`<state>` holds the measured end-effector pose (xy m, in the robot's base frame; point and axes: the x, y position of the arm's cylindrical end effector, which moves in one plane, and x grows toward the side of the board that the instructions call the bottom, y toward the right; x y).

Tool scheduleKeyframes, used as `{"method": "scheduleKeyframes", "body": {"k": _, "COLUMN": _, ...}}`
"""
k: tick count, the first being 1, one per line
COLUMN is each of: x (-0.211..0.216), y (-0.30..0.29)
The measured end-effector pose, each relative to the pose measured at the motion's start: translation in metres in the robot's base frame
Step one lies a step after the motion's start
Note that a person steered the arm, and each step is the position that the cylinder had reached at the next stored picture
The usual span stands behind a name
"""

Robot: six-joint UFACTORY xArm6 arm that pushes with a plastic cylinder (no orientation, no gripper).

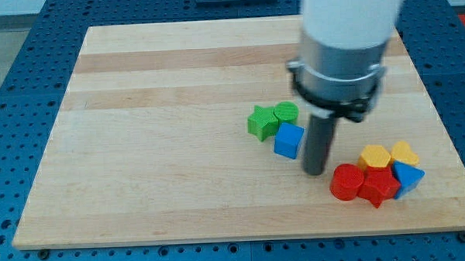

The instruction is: Move green circle from green star

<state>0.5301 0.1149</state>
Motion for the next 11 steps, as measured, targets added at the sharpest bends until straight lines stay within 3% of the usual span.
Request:
{"method": "scheduleKeyframes", "body": {"k": 1, "x": -0.031, "y": 0.040}}
{"method": "scheduleKeyframes", "body": {"k": 2, "x": -0.051, "y": -0.001}}
{"method": "scheduleKeyframes", "body": {"k": 4, "x": -0.058, "y": -0.164}}
{"method": "scheduleKeyframes", "body": {"k": 5, "x": -0.072, "y": -0.196}}
{"method": "scheduleKeyframes", "body": {"k": 9, "x": -0.070, "y": -0.023}}
{"method": "scheduleKeyframes", "body": {"k": 11, "x": -0.130, "y": -0.050}}
